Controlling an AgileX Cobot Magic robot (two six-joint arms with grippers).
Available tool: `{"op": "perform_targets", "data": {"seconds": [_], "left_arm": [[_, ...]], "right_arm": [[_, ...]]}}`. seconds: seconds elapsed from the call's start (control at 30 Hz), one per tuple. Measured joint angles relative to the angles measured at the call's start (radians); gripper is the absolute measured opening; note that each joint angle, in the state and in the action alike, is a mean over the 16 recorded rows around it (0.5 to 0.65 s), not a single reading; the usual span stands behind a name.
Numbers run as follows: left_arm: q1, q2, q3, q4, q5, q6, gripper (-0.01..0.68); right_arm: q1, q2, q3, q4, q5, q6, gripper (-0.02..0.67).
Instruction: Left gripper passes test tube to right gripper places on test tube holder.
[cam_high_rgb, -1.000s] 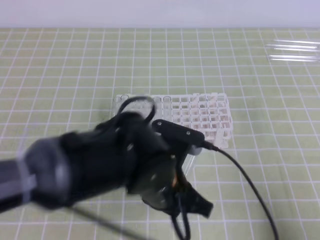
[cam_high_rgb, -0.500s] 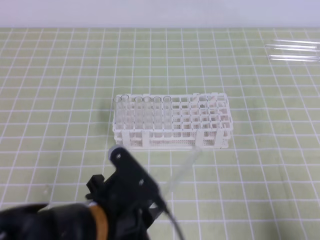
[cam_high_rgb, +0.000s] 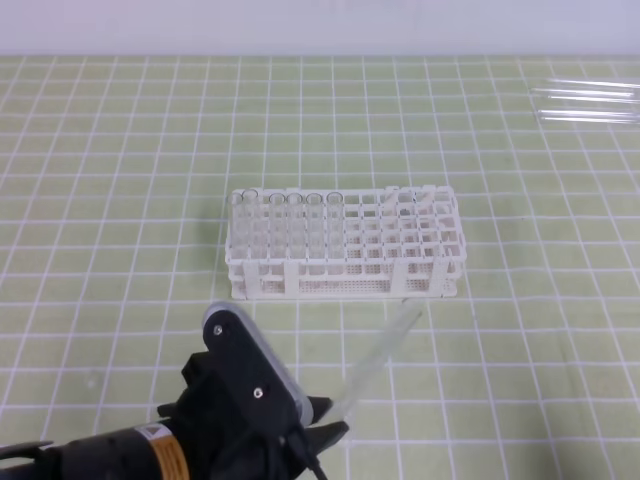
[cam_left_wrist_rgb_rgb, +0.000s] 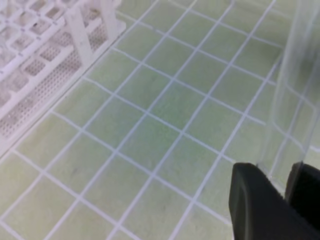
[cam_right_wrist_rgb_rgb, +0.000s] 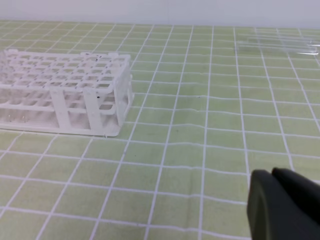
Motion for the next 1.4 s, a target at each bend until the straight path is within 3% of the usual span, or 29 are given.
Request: {"op": "perform_targets", "data": {"seconds": [0.67, 0.8, 1.2, 1.4], "left_arm": [[0.0, 0.002, 0.009, -0.002, -0.133, -0.002, 0.076], [0.0, 0.0, 0.01, -0.003, -0.133, -0.002, 0.082], [0.0, 0.007, 0.011, -0.006, -0.14, -0.002, 0.058], [0.0, 0.028, 0.011, -0.006, -0.152, -0.002, 0.064]], "right_arm": [[0.0, 0.0, 0.0, 0.029, -0.017, 0.001, -0.016], [0.0, 0.0, 0.0, 0.189, -0.06, 0.002, -0.016], [0.0, 0.0, 0.0, 0.93, -0.265, 0.004, -0.016], [0.0, 0.0, 0.0, 1.041, -0.264, -0.003, -0.016]]}}
